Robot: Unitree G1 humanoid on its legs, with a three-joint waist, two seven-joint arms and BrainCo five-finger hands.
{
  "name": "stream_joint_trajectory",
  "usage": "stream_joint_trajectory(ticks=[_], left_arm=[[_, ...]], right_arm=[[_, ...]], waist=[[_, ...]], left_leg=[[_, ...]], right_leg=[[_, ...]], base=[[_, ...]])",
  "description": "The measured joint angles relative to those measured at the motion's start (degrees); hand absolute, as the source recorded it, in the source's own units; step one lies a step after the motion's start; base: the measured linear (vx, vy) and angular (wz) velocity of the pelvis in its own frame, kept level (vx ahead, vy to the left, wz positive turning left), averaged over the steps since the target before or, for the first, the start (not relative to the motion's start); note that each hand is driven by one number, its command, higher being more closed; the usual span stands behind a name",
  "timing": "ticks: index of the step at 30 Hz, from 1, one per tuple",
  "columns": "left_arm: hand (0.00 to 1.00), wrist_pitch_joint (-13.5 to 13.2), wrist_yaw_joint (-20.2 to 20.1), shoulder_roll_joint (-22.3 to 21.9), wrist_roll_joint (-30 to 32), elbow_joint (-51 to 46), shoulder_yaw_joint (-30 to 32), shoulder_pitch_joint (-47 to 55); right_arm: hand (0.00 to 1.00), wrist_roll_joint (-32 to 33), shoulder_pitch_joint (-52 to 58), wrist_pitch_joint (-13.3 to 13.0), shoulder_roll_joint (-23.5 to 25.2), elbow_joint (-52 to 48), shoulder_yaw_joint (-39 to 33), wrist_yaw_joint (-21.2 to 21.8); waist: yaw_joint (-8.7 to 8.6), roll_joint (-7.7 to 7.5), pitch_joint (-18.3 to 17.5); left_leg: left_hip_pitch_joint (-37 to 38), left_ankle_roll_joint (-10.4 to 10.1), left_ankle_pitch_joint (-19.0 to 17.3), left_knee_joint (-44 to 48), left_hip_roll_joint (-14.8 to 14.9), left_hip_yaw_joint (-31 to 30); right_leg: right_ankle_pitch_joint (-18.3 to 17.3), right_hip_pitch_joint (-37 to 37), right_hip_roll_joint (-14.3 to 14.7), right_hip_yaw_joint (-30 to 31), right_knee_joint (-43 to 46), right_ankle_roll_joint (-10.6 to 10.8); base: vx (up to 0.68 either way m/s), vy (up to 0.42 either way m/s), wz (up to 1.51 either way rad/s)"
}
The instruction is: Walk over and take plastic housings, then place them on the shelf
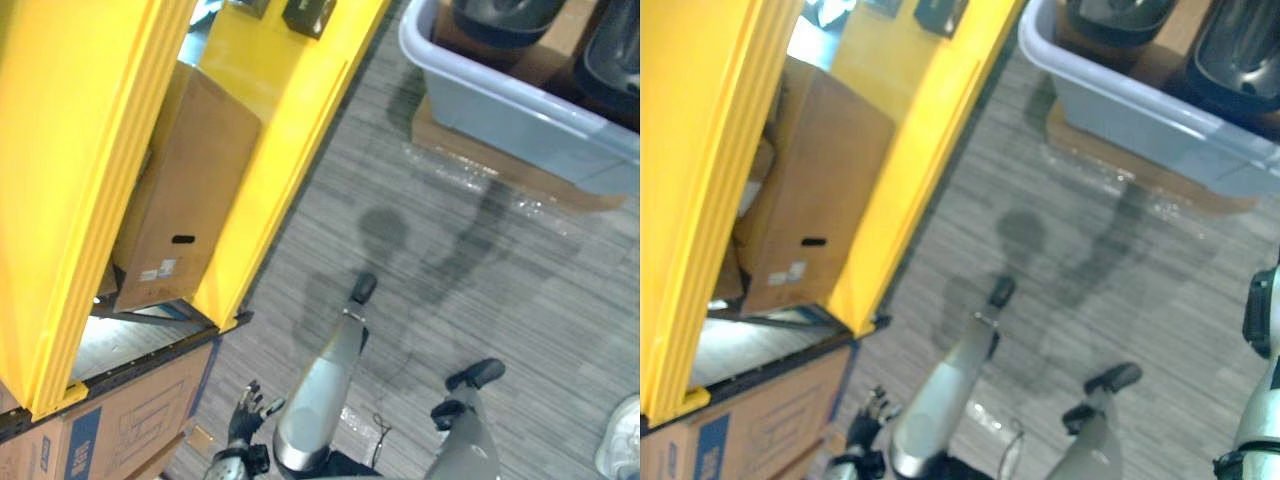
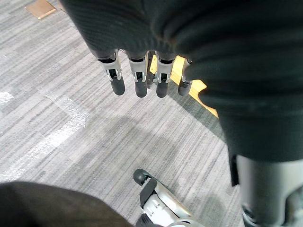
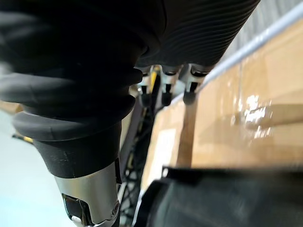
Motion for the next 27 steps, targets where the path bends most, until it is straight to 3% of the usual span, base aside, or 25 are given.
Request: stream_joint_trajectory(ticks=[5, 8, 14, 20, 25, 26, 27], left_arm=[[0.00, -0.13, -1.15, 0.00, -1.92, 0.16, -1.19, 0.00], [0.00, -0.41, -1.66, -0.04, -2.24, 1.23, -3.34, -0.01], [0.00, -2.04, -2.33, -0.04, -3.82, 2.24, -5.27, 0.00], [0.00, -2.73, -3.33, -0.04, -4.01, 2.97, -5.78, 0.00], [0.00, -3.93, -3.74, -0.03, -4.38, 3.00, -6.36, 0.00], [0.00, -3.94, -3.76, -0.03, -4.40, 3.01, -6.37, 0.00], [0.00, -3.99, -3.89, -0.02, -4.45, 3.13, -6.37, 0.00]], right_arm=[[0.00, -0.18, -0.27, 6.47, -0.04, 1.78, 1.83, -3.52], [0.00, -0.19, -0.61, 8.68, -0.03, 2.45, 2.23, -5.94], [0.00, -0.38, -1.32, 11.36, -0.05, 4.00, 2.33, -11.18], [0.00, -0.87, -2.99, 13.32, -0.48, 4.01, 4.31, -13.31], [0.00, -0.77, -3.00, 15.85, -0.83, 4.13, 4.36, -14.70], [1.00, -0.77, -2.98, 16.37, -0.83, 4.18, 4.38, -14.51], [1.00, -0.80, -2.97, 17.18, -0.84, 4.21, 4.40, -13.74]], waist=[[2.14, 0.10, -0.07], [2.85, 1.00, -0.69], [4.27, 3.16, -2.22], [4.44, 3.60, -2.54], [5.55, 3.83, -2.71], [5.61, 3.85, -2.72], [5.64, 3.86, -2.73]], left_leg=[[-0.13, 0.05, -0.27, 0.27, -0.08, 0.00], [-0.24, 0.07, -0.30, 0.20, -0.16, -0.13], [-0.25, 0.17, -0.14, -0.72, -0.20, -0.12], [0.15, 0.17, -0.06, -1.73, -0.34, 0.00], [0.61, 0.16, -0.07, -2.26, -0.51, 0.12], [0.77, 0.16, -0.07, -2.48, -0.52, 0.12], [0.93, 0.16, -0.07, -2.68, -0.55, 0.14]], right_leg=[[0.09, 0.08, -0.09, 0.00, -0.25, 0.05], [0.10, 0.05, -0.18, -0.35, -0.34, 0.06], [0.29, 0.23, -0.22, -0.96, -1.33, 0.16], [0.60, 0.89, -0.18, -1.29, -2.74, 0.45], [0.64, 1.08, -0.34, -1.28, -3.08, 0.50], [0.64, 1.08, -0.36, -1.28, -3.08, 0.50], [0.61, 1.09, -0.40, -1.28, -3.08, 0.45]], base=[[0.00, 0.000, 0.00], [-0.03, 0.010, 0.03], [-0.02, 0.006, 0.01], [0.00, -0.004, 0.03], [-0.02, 0.003, -0.01], [-0.06, 0.008, 0.00], [-0.07, 0.012, -0.01]])
